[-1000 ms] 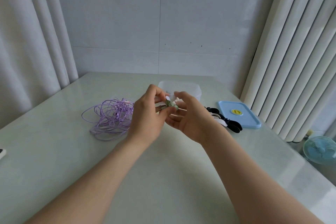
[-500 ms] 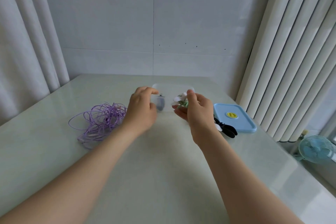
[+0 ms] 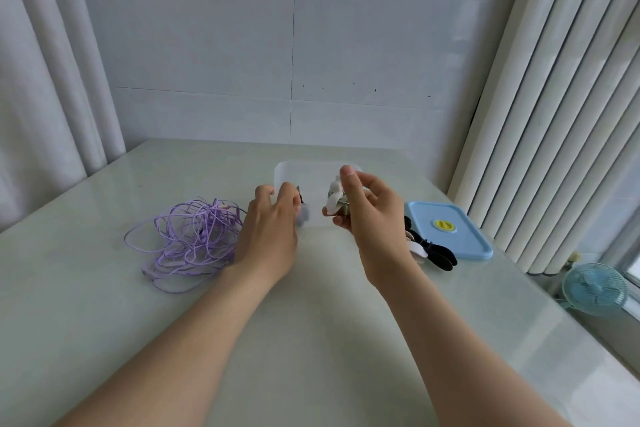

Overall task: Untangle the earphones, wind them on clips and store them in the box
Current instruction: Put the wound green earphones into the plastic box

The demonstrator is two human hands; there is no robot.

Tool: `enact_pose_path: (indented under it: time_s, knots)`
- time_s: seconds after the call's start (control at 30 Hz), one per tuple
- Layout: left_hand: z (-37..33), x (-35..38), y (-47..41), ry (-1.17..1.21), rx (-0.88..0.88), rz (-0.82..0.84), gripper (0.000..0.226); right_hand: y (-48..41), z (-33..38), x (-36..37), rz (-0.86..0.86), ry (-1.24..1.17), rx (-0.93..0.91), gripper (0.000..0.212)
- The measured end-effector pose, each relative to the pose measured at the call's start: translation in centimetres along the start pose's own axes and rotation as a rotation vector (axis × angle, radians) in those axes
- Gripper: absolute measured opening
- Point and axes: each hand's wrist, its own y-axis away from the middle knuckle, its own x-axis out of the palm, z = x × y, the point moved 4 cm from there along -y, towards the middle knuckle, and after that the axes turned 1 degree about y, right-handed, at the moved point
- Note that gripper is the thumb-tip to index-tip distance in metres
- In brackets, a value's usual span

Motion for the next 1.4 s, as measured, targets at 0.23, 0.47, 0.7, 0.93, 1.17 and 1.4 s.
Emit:
enact_pose_path:
  time_s: [0.23,0.47,0.7,0.93,1.17,1.4]
  knots:
    - [0.0,-0.9,0.4,0.077,-0.053,-0.041,0.03,-3.1,0.9,3.7,0.05,0.661,-0.353,0.053]
    - [0.5,-0.8,-0.1,0.119,-0.077,-0.122,0.036,-6.9,0.3,6.4,0.111,1.108,-0.203,0.024]
    - [0.0,-1.0,0.1,0.116,-0.059,-0.119,0.032,-6.8,0.4,7.1,0.266,1.322,0.055,0.011]
    - [0.3,-1.2,-0.1,0.254,-0.099,-0.223,0.027,-5.8,-2.1,8.4,0.168,1.386,-0.044,0.025]
    - [0.4,-2.1,-0.2,0.168,-0.029,-0.244,0.027,-4.2,-3.3,8.6,0.094,1.538,-0.202,0.052]
    - [-1.2,-6.5,0.3,0.135,-0.009,-0.487,0.036,-1.2,-0.9,8.1,0.084,1.485,-0.485,0.028]
